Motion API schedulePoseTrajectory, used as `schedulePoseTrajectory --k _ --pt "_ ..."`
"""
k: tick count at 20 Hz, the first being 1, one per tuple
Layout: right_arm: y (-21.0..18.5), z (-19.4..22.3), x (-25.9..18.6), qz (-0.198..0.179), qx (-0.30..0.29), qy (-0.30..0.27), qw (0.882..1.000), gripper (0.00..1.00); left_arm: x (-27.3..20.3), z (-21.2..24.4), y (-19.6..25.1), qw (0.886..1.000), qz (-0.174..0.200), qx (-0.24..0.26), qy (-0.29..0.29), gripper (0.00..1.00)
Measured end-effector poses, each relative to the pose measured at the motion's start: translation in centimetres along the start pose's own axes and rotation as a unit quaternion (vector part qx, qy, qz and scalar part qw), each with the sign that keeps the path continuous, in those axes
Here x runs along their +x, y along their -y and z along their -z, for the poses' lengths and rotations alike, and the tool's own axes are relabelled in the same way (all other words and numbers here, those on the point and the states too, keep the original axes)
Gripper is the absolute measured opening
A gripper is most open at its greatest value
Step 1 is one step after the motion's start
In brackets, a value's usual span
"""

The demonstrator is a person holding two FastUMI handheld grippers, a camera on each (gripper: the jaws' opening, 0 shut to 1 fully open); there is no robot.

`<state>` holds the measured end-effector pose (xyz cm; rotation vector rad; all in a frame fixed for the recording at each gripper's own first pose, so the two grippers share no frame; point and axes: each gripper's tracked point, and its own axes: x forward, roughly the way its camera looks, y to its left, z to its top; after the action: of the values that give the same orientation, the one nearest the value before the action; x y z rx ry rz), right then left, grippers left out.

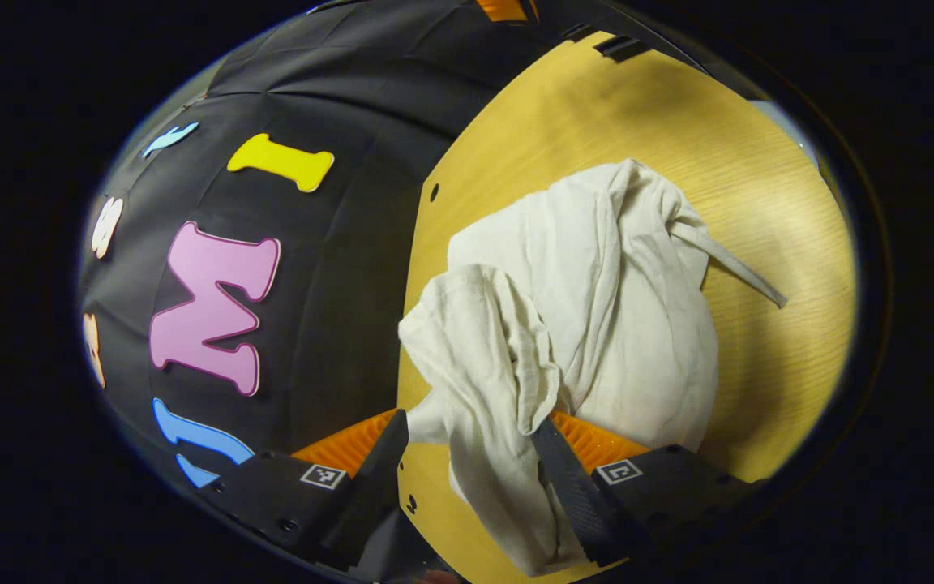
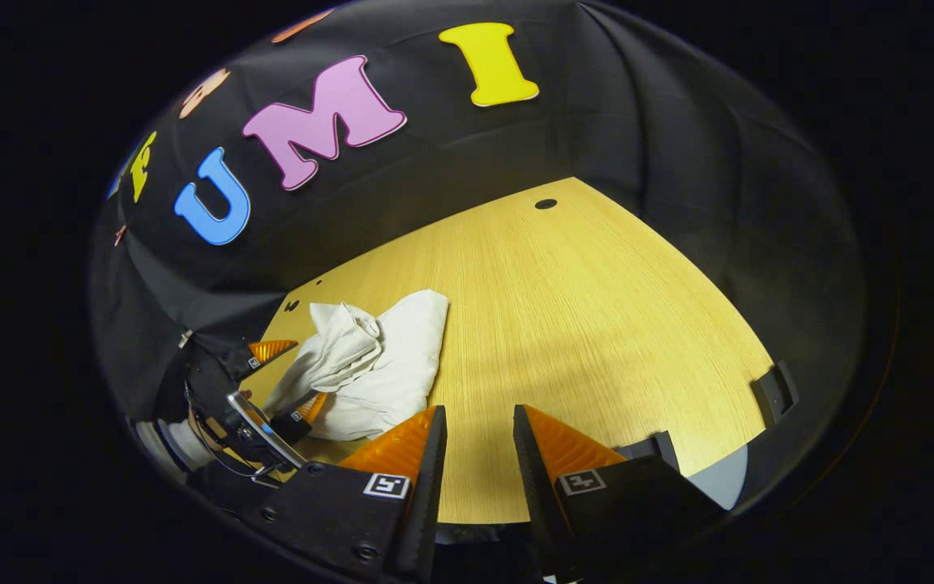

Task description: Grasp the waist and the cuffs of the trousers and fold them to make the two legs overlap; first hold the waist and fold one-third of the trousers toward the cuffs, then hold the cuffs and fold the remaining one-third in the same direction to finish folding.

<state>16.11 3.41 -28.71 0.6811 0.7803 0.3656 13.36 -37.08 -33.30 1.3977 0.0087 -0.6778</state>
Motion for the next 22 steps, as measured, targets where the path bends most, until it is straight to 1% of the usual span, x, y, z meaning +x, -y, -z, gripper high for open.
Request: schedulePoseTrajectory --k 2,4,6,8,9,10,12,14,17,19,22 --pt "-1.2 0.3 -0.4 -0.006 0.001 -0.004 1.0 0.52 -1.8 0.8 -0.9 0.999 -0.003 -0.036 -0.009 0.96" --pt "-2.2 0.0 -0.8 -0.008 -0.001 0.0 1.0 0.52 -3.7 1.2 -2.6 0.997 -0.015 -0.075 -0.009 0.96" --pt "-3.3 -0.5 -1.0 -0.013 -0.001 0.004 1.0 0.51 -5.5 2.0 -3.9 0.992 -0.023 -0.121 -0.018 0.96" --pt "-4.6 -1.0 -1.0 -0.016 -0.003 0.009 1.0 0.52 -6.9 3.2 -4.4 0.983 -0.019 -0.181 -0.038 0.96" --pt "-5.3 -1.2 -0.9 -0.018 -0.005 0.013 1.0 0.52 -7.4 4.0 -4.2 0.975 -0.012 -0.215 -0.05 0.96" --pt "-6.1 -1.5 -0.8 -0.022 -0.008 0.014 1.0 0.52 -8.1 4.3 -4.2 0.965 -0.004 -0.254 -0.057 0.96" --pt "-7.7 -1.7 -0.5 -0.029 -0.017 0.016 0.999 0.52 -9.5 4.9 -3.9 0.94 0.011 -0.333 -0.069 0.96" --pt "-9.3 -2.1 -0.1 -0.036 -0.029 0.018 0.999 0.52 -10.7 5.3 -4.9 0.916 0.009 -0.397 -0.062 0.96" --pt "-11.9 -2.6 0.6 -0.049 -0.041 0.019 0.998 0.52 -12.4 5.3 -7.0 0.873 0.001 -0.486 -0.038 0.96" --pt "-13.3 -2.7 1.2 -0.055 -0.053 0.019 0.997 0.52 -13.4 5.4 -8.0 0.839 -0.004 -0.544 -0.023 0.97" --pt "-14.9 -2.5 2.0 -0.055 -0.071 0.015 0.996 0.52 -14.9 5.5 -9.2 0.78 -0.003 -0.625 -0.014 0.97"
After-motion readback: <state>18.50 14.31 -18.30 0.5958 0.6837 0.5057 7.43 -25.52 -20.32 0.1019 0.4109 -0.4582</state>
